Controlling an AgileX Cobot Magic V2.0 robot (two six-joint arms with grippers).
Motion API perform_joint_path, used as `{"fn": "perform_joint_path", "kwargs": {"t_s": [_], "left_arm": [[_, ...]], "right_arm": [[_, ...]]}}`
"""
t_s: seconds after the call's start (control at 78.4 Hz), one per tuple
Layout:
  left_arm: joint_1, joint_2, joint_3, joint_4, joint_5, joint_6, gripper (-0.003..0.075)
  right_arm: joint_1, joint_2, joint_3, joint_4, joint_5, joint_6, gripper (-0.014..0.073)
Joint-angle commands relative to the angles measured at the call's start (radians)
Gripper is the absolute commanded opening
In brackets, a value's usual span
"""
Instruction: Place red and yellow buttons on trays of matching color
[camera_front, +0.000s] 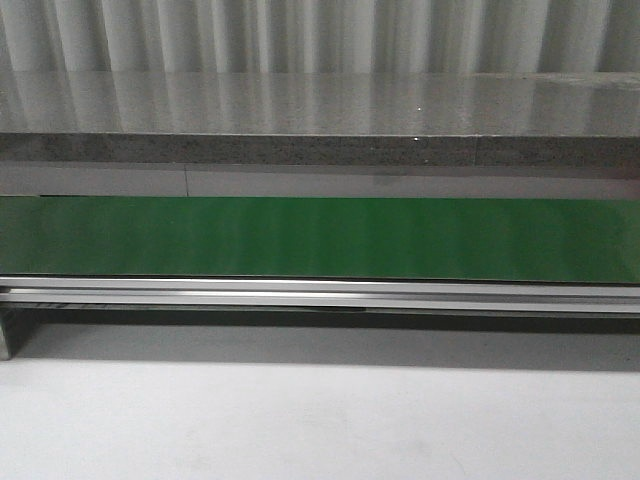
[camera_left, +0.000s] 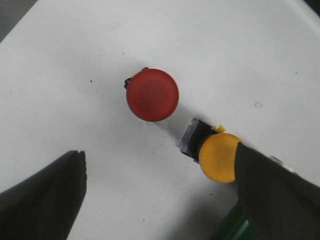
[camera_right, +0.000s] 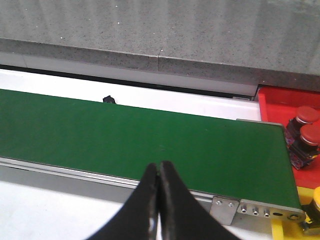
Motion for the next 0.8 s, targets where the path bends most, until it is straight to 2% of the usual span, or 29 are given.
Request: {"fn": "perform_joint_path", "kwargs": {"t_s": [0.0,0.268,0.663,0.714,0.791], "left_arm": [[0.006,-0.006,-0.073,0.020,0.030,-0.050,0.0586],[0.012,0.122,-0.166,0.021,0.047,-0.092,0.0585],[0.012,0.207,-0.188,0.006,0.016,-0.092,0.0578],[0.012,0.207,-0.188,0.006,-0.003,-0.092,0.0535],[0.012,0.207,-0.188,0.006,-0.021,-0.092,0.0425]], "right_arm": [[0.001,0.011,-0.025,-0.004,-0.070,-0.010,-0.0067],[0.001,0.011,-0.025,-0.004,-0.070,-0.010,-0.0067],[0.001,0.011,-0.025,-0.004,-0.070,-0.010,-0.0067],[0.001,0.011,-0.025,-0.004,-0.070,-0.010,-0.0067],[0.001,0.011,-0.025,-0.004,-0.070,-0.010,-0.0067]]}}
